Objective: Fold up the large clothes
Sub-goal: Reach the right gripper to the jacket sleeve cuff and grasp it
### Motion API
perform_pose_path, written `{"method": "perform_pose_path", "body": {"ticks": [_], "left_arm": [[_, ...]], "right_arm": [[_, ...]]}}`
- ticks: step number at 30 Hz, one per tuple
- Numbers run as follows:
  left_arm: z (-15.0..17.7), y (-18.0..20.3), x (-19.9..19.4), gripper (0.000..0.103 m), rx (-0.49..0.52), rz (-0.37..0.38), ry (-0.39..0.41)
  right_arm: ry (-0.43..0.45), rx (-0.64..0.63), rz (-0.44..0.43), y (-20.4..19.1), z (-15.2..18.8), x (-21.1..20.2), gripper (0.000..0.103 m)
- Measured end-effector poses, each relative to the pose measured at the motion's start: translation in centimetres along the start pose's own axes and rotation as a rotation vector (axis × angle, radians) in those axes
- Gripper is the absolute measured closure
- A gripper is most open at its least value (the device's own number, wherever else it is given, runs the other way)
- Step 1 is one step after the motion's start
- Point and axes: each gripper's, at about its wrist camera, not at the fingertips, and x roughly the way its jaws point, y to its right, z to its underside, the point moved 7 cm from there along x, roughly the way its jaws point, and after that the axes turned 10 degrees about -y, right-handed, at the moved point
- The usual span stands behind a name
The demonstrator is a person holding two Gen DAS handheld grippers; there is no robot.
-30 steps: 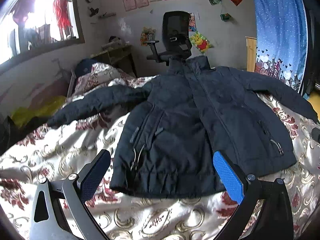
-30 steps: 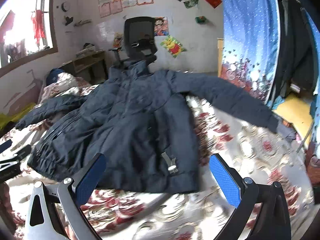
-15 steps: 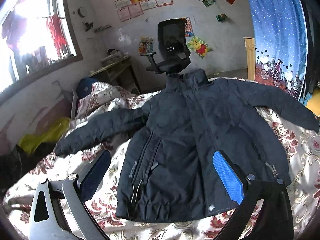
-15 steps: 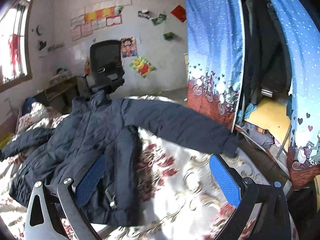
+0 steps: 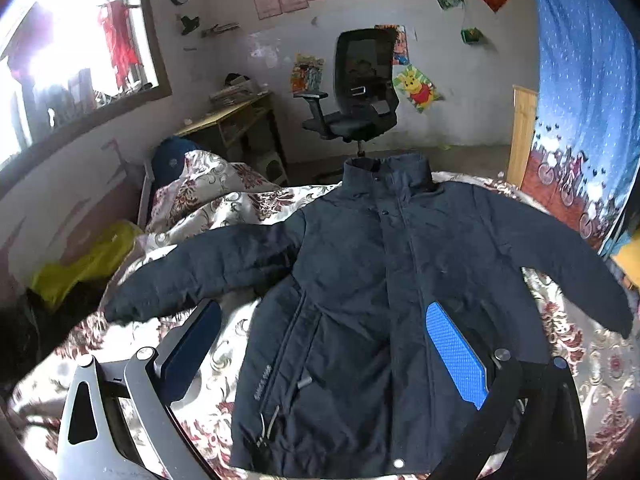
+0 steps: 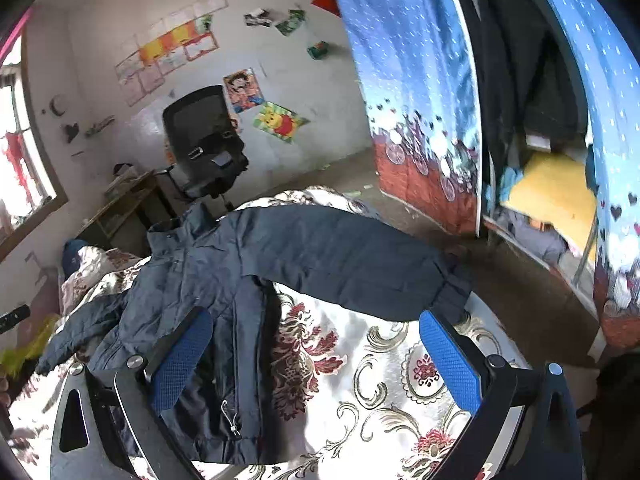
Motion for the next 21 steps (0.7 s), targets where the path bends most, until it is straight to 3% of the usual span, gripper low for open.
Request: {"method": "perform_pose_path", "body": {"ticks": [4,9,13,17,21], "left_arm": [[-2.3,1.8,2.0,0.002,0.033,0.008,-0.048],[-5.6,4.6,6.1,0.002,-0.007,0.087,-0.114],[-8.3,8.5,10.7,0.002,0.02,0.177,-0.061],[-9.3,11.5,14.9,0.002,0.126,0.135,0.017],[-9.4,14.7,20.0,0.002,0.217,0.075,0.017]], "right_arm": [[-0.082,0.129,-0.044,1.2,0.7,3.8,0.0],[-0.061,0.246,-0.05,0.9,0.6,8.3,0.0],[-0.036,0.336,0.023,1.9,0.7,11.9,0.0],[-0.026,0.509,-0.014,3.9,0.9,15.7,0.0],[-0.026,0.641,-0.062,5.8,0.4,18.3,0.0]]}}
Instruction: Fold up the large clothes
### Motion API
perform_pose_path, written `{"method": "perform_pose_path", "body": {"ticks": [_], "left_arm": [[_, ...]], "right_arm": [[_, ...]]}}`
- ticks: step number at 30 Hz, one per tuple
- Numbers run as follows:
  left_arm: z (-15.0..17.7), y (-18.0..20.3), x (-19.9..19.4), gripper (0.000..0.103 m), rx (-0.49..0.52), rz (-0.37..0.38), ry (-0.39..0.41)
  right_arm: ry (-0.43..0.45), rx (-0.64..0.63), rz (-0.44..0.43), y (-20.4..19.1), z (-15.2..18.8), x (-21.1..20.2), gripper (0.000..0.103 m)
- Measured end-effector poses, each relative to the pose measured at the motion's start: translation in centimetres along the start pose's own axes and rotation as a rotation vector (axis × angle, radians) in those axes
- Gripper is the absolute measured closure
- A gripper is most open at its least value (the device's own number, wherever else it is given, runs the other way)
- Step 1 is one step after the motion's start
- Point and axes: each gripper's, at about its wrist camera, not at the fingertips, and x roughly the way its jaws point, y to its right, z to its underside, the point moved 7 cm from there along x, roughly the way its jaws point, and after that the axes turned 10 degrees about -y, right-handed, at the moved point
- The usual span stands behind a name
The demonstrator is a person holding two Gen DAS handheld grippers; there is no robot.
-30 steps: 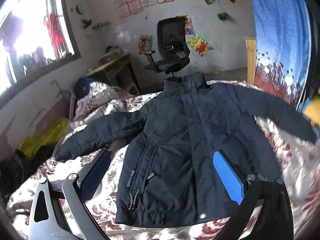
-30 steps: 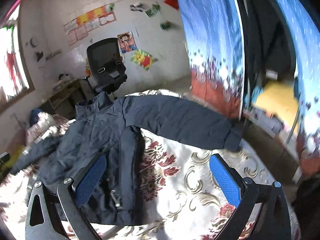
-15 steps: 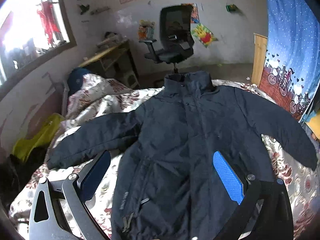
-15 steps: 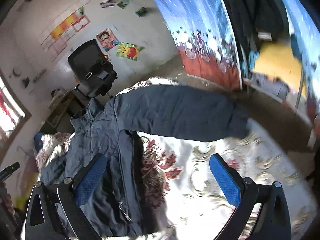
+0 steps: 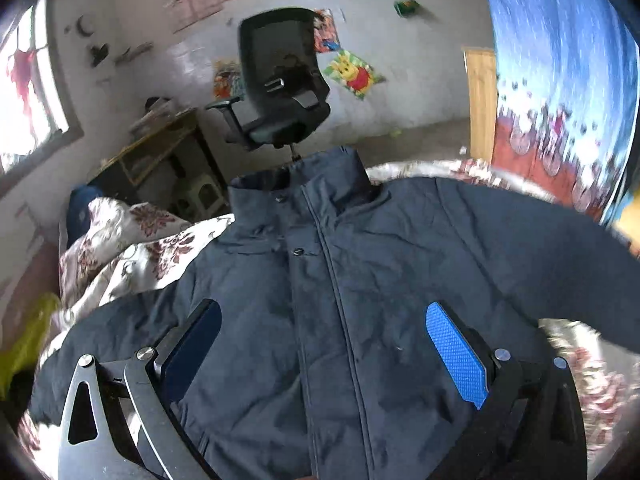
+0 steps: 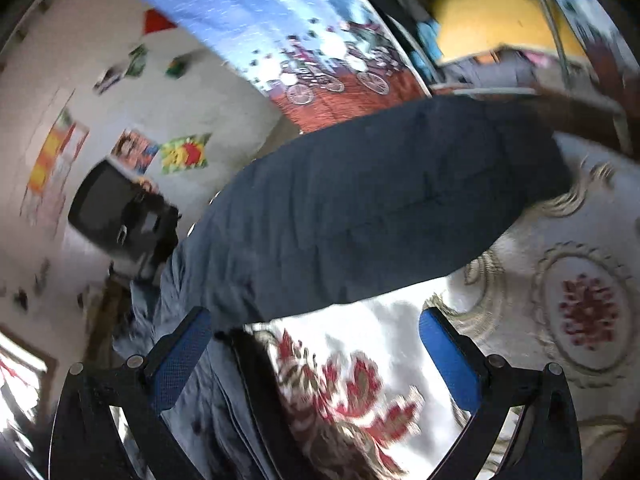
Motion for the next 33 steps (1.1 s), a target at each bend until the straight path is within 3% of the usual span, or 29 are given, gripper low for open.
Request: {"method": "perform_pose_path", "body": {"ticks": [6,10,14,17,20,24,28,33], "left_arm": [[-1.0,2.7,6.4,0.002,-0.036,0.097,-0.065],[-2.2,5.1,9.0,0.002,-0.052,0.175,-0.064],[-2.9,8.2,10.6,0.002,0.006,0.181,-0.032],[-2.8,10.2,12.3,0.002,0.036,0.179,-0.068],[-2.6,11.5,14.2,0.002,0.041,0.174,-0.12],[-2.0,13.1,17.0,0.002,0.053,0.225,-0.233],[-2.4,12.8,17.9,0.002,0.031,0.28,-0.264],[-2.7,10.1,16.5,0.002,-0.023,0.327,-0.263]], "right_arm": [[0.012,0.02,0.023,1.6,-2.1,1.0,0.0],[0.01,0.118,0.012,3.0,-2.9,1.9,0.004],[0.049,0.163,0.01,3.4,-3.6,1.6,0.03],[0.071,0.205,0.019,4.0,-4.1,1.4,0.056],[0.077,0.226,0.011,4.3,-4.6,1.5,0.068],[0.102,0.147,0.034,3.3,-5.6,0.9,0.088],[0.132,0.026,0.069,1.1,-6.6,-0.2,0.093],[0.237,-0.231,0.112,-5.5,-7.8,-2.7,0.094]]}}
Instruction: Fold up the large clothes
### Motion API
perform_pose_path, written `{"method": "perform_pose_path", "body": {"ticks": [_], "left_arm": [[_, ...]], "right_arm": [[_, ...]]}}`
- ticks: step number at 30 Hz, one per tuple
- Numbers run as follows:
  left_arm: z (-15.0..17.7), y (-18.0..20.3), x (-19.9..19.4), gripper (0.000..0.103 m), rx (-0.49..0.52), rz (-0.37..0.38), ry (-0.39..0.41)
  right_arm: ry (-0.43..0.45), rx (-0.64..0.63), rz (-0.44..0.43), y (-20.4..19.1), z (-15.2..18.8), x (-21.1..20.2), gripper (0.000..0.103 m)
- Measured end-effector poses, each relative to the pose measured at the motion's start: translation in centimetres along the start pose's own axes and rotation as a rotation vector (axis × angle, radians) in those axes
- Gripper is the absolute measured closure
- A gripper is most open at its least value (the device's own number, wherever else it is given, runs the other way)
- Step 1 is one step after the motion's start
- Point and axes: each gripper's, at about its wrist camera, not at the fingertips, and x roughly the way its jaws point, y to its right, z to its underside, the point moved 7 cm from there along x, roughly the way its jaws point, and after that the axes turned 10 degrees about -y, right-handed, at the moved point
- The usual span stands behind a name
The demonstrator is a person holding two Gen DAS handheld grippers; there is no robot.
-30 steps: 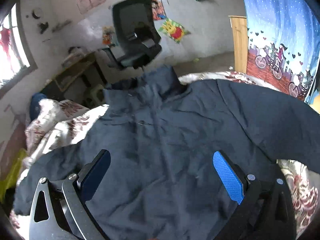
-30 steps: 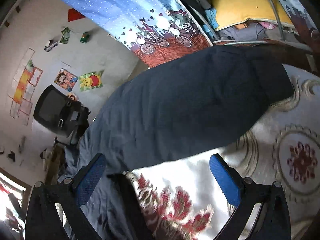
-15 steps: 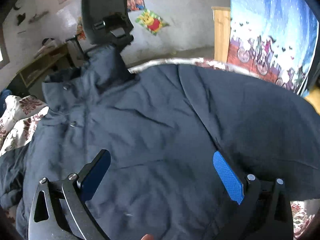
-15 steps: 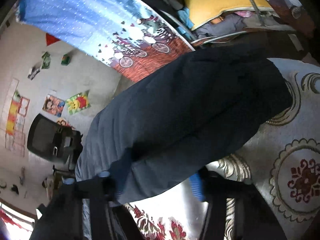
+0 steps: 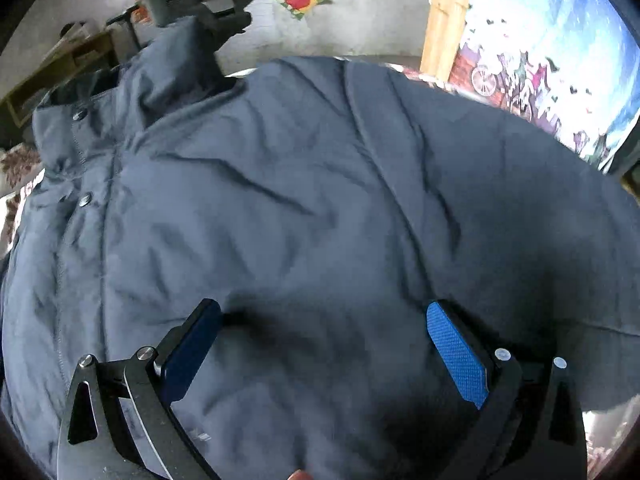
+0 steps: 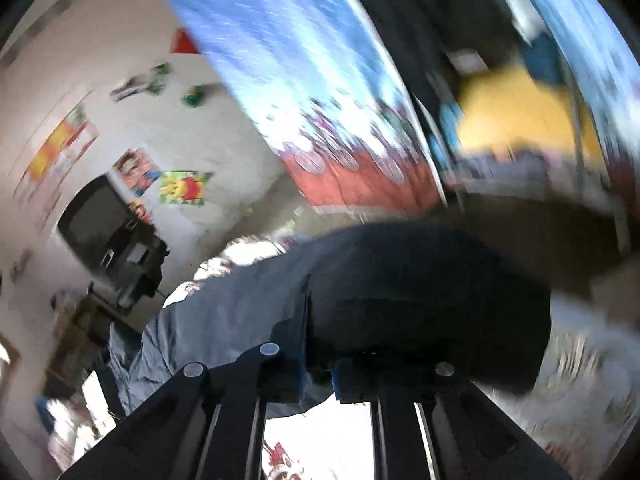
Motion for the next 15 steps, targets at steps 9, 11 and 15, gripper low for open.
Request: {"method": "perform_pose_path", "body": {"ticks": [9,11,15], "left_arm": [[2.2,-10.4,-9.0,0.002,-0.139,0.084,0.061],[3.0,-13.5,-10.8,0.002,-0.169,0.067,0.072],[5.6,-18.9,-13.6,0.002,-0.239,0.074,0.107]], "right_arm": [[0.187,-0.609,-0.057,-19.6,1.3,-3.1,0.094],[0.181,-0.724,-0.086,-24.0,3.5,-2.6,0.094],[0.128,-0.918,-0.146,-30.6,9.7,-0.7,0.094]]}}
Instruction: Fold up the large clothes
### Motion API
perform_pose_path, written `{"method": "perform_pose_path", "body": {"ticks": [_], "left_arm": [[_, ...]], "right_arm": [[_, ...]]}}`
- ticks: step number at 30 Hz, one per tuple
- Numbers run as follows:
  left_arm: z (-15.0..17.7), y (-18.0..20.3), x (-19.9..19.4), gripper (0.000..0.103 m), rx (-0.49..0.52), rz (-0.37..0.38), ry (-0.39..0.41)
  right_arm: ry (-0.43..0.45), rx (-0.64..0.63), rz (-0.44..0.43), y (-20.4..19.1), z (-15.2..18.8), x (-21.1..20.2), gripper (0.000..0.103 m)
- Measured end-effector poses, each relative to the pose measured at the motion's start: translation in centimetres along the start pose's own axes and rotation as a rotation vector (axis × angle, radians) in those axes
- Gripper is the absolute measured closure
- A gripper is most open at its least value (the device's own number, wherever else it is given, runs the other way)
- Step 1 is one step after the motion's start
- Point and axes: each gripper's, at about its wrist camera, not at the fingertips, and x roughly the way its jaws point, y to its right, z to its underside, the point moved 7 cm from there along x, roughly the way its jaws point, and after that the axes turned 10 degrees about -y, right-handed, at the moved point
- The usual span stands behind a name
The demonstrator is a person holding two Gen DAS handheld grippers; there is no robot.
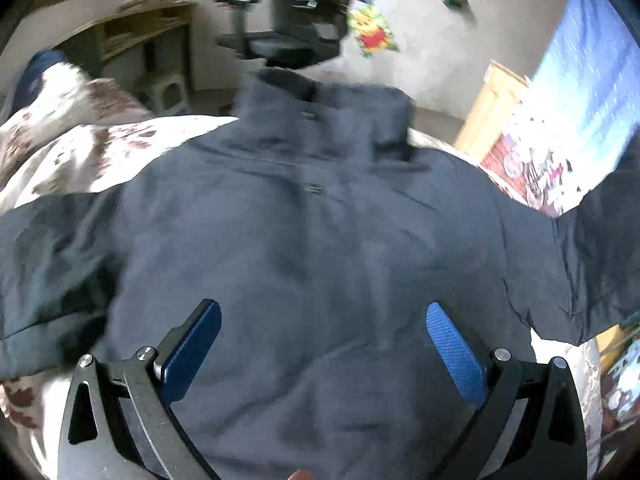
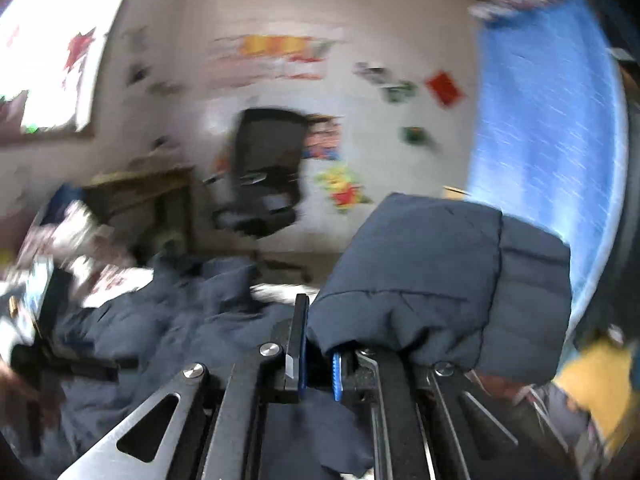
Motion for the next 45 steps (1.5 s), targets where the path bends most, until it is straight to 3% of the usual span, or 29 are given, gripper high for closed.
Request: {"method": "perform_pose_path", "body": {"ticks": [4,11,13,15,20,24,31,32,34,36,37,39,41,45], "left_arm": [[1.8,-4.4,-2.8,0.002,-0.053,0.033,0.02],[3.9,-9.7,-5.0,0.002,-0.119,0.102,0.02],[4.5,-10.5,-4.9,0.002,-0.135,0.13,0.017],[4.9,-11.0,-4.7,0.002,-0.155,0.186,0.01],[6.3,-11.9,-3.6,0.002,-0.205,0.301,-0.035],[7.9,-12.0,-1.6,0.002,-0.243,0.314,-0.119],[7.8,-9.7,-0.2,0.005,-0.143,0.146,-0.123],[7.5,-9.4,-0.3,0.01,-0.137,0.131,-0.111],[7.2,-9.0,-0.2,0.062,-0.125,0.128,-0.107],[7.1,-8.8,0.1,0.074,-0.124,0.118,-0.111],[7.0,-8.9,0.2,0.086,-0.115,0.102,-0.102],[6.5,-8.7,0.0,0.098,-0.084,0.065,-0.075],[5.8,-8.8,-0.8,0.1,-0.071,0.044,-0.028],[3.9,-10.0,-3.9,0.101,-0.079,-0.083,0.111]], "right_arm": [[-0.087,-0.146,-0.116,-8.6,2.0,3.3,0.094],[-0.278,-0.396,-0.194,-19.3,8.5,8.4,0.093],[-0.345,-0.446,-0.212,-21.1,10.8,9.6,0.087],[-0.411,-0.477,-0.243,-22.7,13.0,10.5,0.076],[-0.461,-0.467,-0.311,-23.5,14.8,10.4,0.048],[-0.453,-0.391,-0.342,-21.6,14.8,9.2,0.04],[-0.446,-0.237,-0.325,-16.5,14.8,6.9,0.031],[-0.437,-0.217,-0.318,-15.8,14.6,6.6,0.029],[-0.414,-0.191,-0.287,-14.5,14.2,6.0,0.024],[-0.39,-0.172,-0.25,-13.3,13.7,5.7,0.023],[-0.384,-0.16,-0.232,-12.7,13.5,5.7,0.022],[-0.372,-0.129,-0.207,-11.6,12.9,5.8,0.022],[-0.361,-0.098,-0.18,-10.5,12.4,5.9,0.022],[-0.359,-0.058,-0.121,-9.1,11.2,6.9,0.021]]}}
